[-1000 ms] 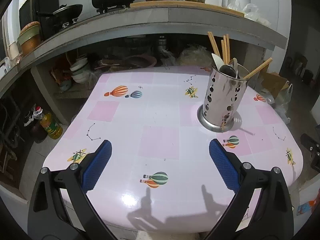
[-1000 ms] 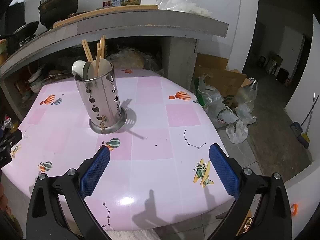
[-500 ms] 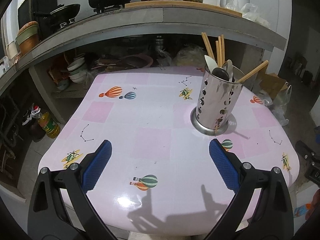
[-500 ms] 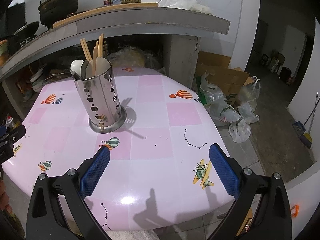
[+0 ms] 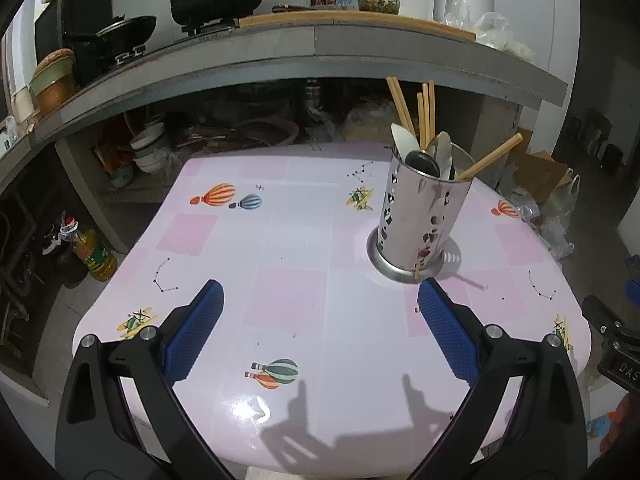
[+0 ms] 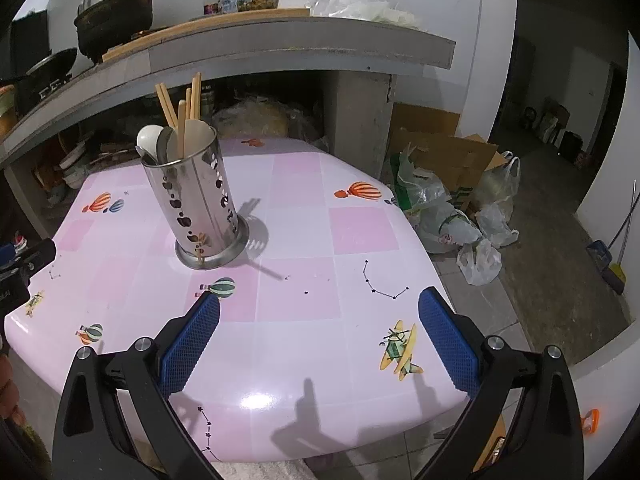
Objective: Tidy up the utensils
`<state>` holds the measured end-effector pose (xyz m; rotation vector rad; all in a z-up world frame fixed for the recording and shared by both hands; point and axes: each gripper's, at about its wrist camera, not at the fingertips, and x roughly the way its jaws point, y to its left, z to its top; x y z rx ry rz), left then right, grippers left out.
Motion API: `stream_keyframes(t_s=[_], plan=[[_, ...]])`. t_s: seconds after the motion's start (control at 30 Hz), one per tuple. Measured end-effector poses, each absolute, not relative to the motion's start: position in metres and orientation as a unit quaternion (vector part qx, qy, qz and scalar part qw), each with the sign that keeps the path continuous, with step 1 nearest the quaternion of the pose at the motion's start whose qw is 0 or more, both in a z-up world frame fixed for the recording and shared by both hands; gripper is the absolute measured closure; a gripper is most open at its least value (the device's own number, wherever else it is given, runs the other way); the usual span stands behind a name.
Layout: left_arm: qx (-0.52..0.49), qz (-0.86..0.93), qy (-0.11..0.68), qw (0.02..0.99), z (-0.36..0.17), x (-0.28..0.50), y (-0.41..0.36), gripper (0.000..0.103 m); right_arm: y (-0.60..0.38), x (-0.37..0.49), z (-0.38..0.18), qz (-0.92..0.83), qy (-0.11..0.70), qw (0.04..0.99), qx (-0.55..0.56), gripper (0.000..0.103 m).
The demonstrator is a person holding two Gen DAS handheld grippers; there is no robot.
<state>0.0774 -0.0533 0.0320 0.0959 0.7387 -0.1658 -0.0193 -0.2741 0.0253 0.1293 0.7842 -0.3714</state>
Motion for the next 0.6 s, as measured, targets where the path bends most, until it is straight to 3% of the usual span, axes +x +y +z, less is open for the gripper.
stream_keyframes(t_s=[0.6], plan=[[0.023,-0.074,0.301,0.95,0.073,0.056,-0.04,0.009,-0.265,-0.031,0.049,-0.177,0.348,0.918,0.068,0.006]])
